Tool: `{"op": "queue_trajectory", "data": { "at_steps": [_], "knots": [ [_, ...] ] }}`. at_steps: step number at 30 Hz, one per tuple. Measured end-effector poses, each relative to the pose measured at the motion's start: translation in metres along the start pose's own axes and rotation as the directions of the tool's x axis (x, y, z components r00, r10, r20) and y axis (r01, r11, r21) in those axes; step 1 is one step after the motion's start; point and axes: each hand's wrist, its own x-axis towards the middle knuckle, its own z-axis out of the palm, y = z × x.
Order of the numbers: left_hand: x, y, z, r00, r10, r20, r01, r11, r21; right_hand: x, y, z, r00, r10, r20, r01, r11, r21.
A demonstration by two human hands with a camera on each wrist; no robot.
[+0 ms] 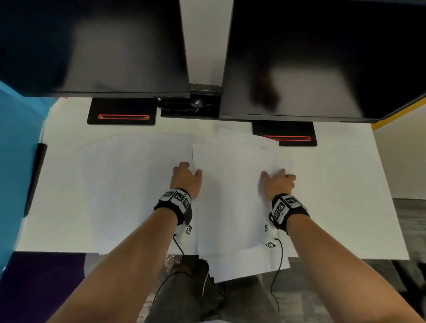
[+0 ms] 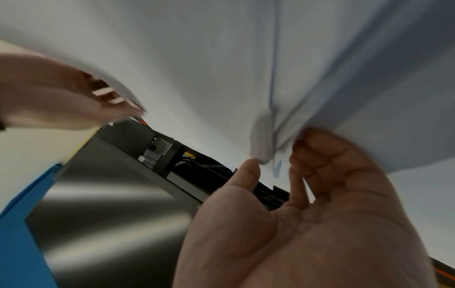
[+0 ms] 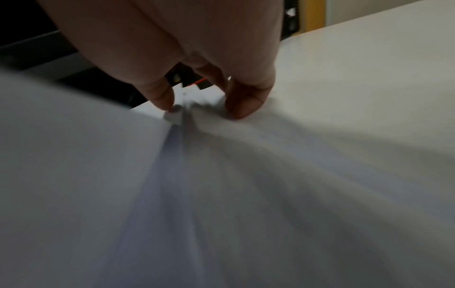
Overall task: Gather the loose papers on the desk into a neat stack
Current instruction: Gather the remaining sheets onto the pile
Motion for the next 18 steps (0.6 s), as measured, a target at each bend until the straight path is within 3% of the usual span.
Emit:
{"op": "queue_trajectory", "data": {
  "at_steps": [2, 5, 8, 11, 14, 18],
  "knots": [
    [-0.003, 0.012, 0.009, 0.995, 0.07, 0.075, -0.073, 0.996, 0.042, 0.001, -0.011, 0.009, 0.99, -0.109, 0.09, 0.11, 0.994, -0.014],
    [-0.008, 0.012, 0.008, 0.985, 0.136, 0.11, -0.141, 0.989, 0.038, 0.005, -0.011, 0.007, 0.964, -0.199, 0.178, 0.178, 0.976, 0.127],
    [-0.018, -0.014, -0.005, 0.99, 0.089, 0.109, -0.093, 0.995, 0.035, 0.004, 0.019, -0.009, 0.969, -0.171, 0.18, 0.162, 0.985, 0.06],
    [-0.041, -0.044, -0.011, 0.979, 0.002, 0.203, -0.059, 0.959, 0.278, -0.022, 0.057, -0.011, 0.955, -0.133, 0.266, 0.137, 0.991, 0.006],
    [-0.066, -0.055, 0.007, 0.943, -0.008, 0.333, -0.148, 0.886, 0.439, -0.057, 0.076, 0.012, 0.925, -0.187, 0.331, 0.244, 0.96, -0.139],
    [-0.08, -0.052, 0.017, 0.957, 0.008, 0.291, -0.151, 0.868, 0.474, -0.071, 0.077, 0.015, 0.901, -0.227, 0.368, 0.291, 0.948, -0.126]
  ]
}}
